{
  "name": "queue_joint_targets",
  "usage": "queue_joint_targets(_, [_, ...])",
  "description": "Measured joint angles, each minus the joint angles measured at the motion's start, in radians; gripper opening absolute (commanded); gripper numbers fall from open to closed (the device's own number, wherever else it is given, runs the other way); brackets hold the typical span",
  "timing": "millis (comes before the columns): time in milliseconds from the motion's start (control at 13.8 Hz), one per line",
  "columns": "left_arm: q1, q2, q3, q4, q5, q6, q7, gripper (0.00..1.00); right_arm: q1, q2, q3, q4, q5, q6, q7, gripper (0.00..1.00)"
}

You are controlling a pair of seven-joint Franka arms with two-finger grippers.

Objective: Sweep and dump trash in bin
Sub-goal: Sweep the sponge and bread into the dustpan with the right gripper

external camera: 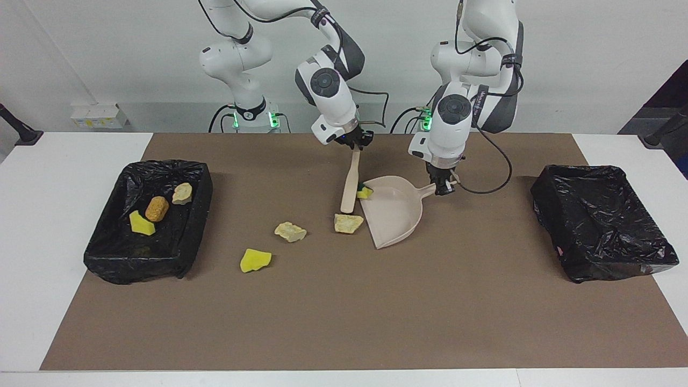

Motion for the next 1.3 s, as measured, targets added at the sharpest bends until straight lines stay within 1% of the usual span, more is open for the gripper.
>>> queue_joint_targets(290, [0.0,0.0,0.0,0.0,0.0,0.0,-0.007,0.0,0.043,0.032,0.001,0.096,0.012,-0.014,0.0,0.0])
queue_joint_targets(652, [-0.002,0.0,-0.002,0.0,0.0,0.001,-0.04,0.0,0.017,0.046,-0.009,0.168,0.003,-0.08,-0.01,0.0])
queue_joint_targets(1015, [-0.002,0.0,-0.002,0.0,-0.001,0.005,-0.063,0.0,0.014,0.053,-0.011,0.194,-0.043,-0.082,-0.044,0.0])
queue_joint_targets(1160, [-0.002,0.0,-0.002,0.0,-0.001,0.007,-0.071,0.0,0.007,0.057,-0.011,0.21,-0.092,-0.082,-0.044,0.0])
queue_joint_targets(1305, [-0.002,0.0,-0.001,0.0,-0.002,0.008,-0.082,0.0,-0.025,0.08,-0.012,0.239,-0.15,-0.097,-0.064,0.0])
